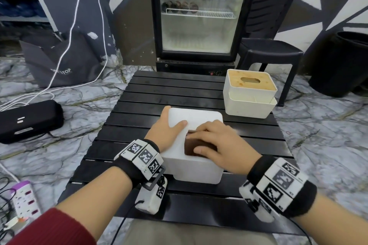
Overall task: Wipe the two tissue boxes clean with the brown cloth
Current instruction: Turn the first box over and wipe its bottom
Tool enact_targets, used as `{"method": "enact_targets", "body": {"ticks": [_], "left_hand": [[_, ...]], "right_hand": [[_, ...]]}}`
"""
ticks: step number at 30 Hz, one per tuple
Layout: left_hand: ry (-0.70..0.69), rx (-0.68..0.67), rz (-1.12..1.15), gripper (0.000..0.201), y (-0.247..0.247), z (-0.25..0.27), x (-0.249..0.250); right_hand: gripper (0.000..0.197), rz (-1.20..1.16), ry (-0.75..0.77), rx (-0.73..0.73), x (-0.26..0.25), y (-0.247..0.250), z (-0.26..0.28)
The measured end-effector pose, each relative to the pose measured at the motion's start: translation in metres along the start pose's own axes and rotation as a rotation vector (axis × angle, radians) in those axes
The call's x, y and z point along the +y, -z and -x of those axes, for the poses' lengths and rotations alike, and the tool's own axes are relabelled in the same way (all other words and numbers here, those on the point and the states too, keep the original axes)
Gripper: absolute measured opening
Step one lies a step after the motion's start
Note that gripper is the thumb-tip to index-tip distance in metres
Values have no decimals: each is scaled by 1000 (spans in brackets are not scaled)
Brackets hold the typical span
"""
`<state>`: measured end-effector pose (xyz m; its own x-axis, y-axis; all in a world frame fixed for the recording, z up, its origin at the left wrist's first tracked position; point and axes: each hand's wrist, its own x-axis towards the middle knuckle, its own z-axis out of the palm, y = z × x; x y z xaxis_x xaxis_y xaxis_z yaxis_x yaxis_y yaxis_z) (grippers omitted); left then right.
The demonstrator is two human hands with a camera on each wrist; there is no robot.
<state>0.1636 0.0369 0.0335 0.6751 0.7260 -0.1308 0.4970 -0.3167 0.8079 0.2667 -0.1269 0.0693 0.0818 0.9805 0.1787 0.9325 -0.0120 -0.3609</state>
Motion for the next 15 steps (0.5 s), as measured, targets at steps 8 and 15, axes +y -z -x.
{"method": "enact_targets", "body": {"ticks": [8, 15], "left_hand": [[7, -9, -6, 67, 0, 0, 0], [-2, 6, -42, 66, 0, 1, 0]], "right_hand": [[34, 18, -11, 19, 8, -13, -2], [37, 24, -131, 49, 32, -9, -28]]}}
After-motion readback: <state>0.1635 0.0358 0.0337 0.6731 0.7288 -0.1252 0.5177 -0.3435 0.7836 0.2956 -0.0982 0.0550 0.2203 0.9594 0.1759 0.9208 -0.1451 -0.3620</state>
